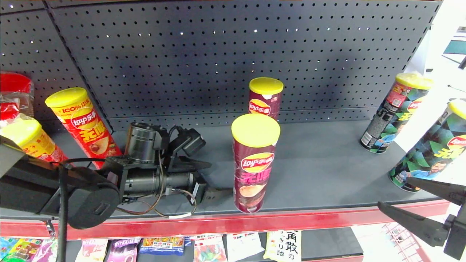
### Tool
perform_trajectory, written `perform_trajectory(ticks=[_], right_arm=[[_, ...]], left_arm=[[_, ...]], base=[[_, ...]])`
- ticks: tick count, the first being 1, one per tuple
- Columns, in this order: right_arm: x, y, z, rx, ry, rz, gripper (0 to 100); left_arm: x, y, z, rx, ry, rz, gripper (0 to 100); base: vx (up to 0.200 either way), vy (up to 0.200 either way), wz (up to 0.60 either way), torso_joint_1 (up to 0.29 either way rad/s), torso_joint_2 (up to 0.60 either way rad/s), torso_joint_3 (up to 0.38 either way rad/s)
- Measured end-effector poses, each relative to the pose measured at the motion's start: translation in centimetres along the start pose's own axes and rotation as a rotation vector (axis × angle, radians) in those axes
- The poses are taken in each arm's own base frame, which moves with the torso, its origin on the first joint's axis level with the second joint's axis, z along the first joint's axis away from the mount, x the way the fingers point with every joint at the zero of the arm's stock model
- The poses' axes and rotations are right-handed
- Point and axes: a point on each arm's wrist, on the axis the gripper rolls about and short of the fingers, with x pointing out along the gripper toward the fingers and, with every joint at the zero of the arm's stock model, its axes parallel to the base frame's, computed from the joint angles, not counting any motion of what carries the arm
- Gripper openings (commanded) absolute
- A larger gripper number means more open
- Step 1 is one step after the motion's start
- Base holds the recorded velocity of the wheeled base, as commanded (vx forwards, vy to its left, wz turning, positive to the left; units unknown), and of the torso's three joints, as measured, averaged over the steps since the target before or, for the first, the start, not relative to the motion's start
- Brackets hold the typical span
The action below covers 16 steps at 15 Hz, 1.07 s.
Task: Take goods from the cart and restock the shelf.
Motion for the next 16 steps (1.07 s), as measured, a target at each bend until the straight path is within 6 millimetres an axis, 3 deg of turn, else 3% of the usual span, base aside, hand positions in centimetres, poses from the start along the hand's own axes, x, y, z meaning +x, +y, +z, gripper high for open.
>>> perform_trajectory(ticks=[10,16], right_arm=[[0.0,0.0,0.0,0.0,0.0,0.0,100],[-0.1,0.0,0.0,0.0,-0.002,0.0,100]], left_arm=[[0.4,0.0,-0.1,0.0,0.007,0.007,100],[-0.2,-1.1,-0.2,0.011,0.008,-0.013,100]], base=[[0.0,0.0,0.0,0.0,0.0,0.0],[0.0,0.0,0.0,0.0,0.0,0.0]])
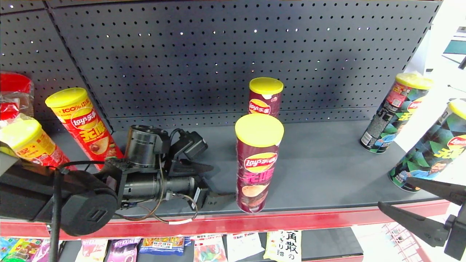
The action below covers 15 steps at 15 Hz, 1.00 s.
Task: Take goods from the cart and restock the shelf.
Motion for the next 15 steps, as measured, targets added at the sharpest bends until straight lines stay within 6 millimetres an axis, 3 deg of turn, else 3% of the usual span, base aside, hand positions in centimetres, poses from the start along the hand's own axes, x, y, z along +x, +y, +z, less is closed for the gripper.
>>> perform_trajectory(ticks=[15], right_arm=[[0.0,0.0,0.0,0.001,0.001,0.0,100]], left_arm=[[1.7,0.2,0.7,0.013,-0.009,-0.015,100]], base=[[0.0,0.0,0.0,0.0,0.0,0.0]])
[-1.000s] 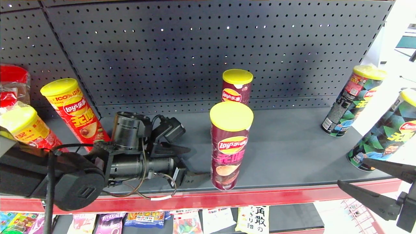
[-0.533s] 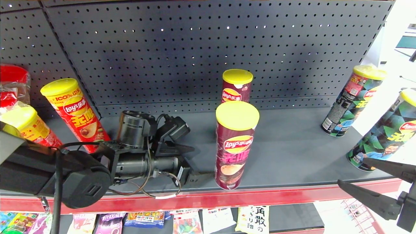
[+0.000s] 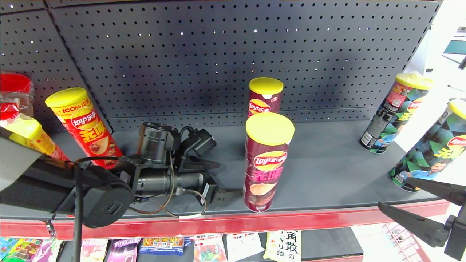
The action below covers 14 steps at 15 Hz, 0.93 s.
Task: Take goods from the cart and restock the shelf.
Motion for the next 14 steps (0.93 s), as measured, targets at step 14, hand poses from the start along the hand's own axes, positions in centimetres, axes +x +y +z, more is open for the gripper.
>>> perform_trajectory(ticks=[14], right_arm=[[0.0,0.0,0.0,0.0,-0.001,0.0,100]], left_arm=[[1.1,0.0,0.5,0.009,-0.008,-0.011,100]], base=[[0.0,0.0,0.0,0.0,0.0,0.0]])
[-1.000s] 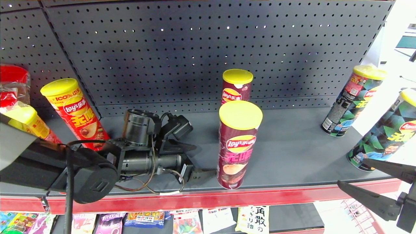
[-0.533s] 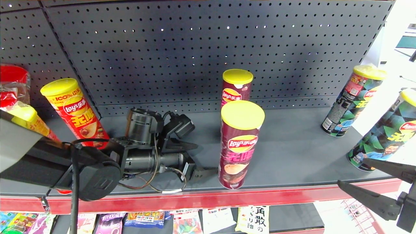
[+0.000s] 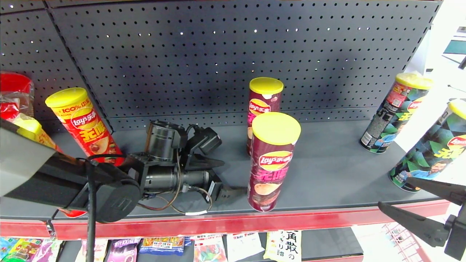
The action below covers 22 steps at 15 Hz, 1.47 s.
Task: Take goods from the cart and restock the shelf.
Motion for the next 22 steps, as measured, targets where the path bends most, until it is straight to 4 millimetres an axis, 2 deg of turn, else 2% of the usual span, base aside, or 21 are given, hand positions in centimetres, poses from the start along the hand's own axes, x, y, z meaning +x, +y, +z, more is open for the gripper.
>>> perform_trajectory(ticks=[2,5,8,11,14,16,18,20,22], right_arm=[[0.0,0.0,-0.2,0.007,0.004,0.0,100],[-0.5,0.2,-0.6,0.003,0.002,0.003,100],[-1.7,0.6,-2.0,-0.008,-0.011,0.003,100],[-4.3,1.4,-4.9,-0.032,-0.068,-0.007,100],[-7.5,2.4,-8.9,-0.04,-0.106,-0.052,100],[-8.8,2.9,-10.6,-0.037,-0.113,-0.103,100],[-9.6,3.1,-11.2,-0.028,-0.12,-0.183,100],[-9.9,3.1,-11.1,-0.016,-0.136,-0.304,100],[-9.6,3.2,-11.8,-0.004,-0.121,-0.349,100]], left_arm=[[-0.3,-0.1,-0.1,-0.002,0.004,0.009,100],[-2.4,-0.6,-0.3,-0.013,0.003,0.044,100],[-6.7,-1.8,-0.8,-0.016,-0.02,0.088,100],[-12.2,-4.4,-2.1,-0.016,-0.039,0.124,100],[-17.2,-7.6,-4.9,-0.038,0.001,0.144,100],[-19.9,-9.4,-7.2,-0.048,0.024,0.178,100],[-22.5,-11.1,-9.6,-0.063,0.046,0.243,100],[-25.1,-12.8,-12.2,-0.114,0.061,0.38,100],[-27.2,-14.2,-14.6,-0.172,0.05,0.548,100]], base=[[0.0,0.0,0.0,0.0,0.0,0.0],[0.0,0.0,0.0,0.0,0.0,0.0],[0.0,0.0,0.0,0.0,0.0,0.0],[0.0,0.0,0.0,0.0,0.0,0.0],[0.0,0.0,0.0,0.0,0.0,0.0],[0.0,0.0,0.0,0.0,0.0,0.0],[0.0,0.0,0.0,0.0,0.0,0.0],[0.0,0.0,0.0,0.0,0.0,0.0],[0.0,0.0,0.0,0.0,0.0,0.0]])
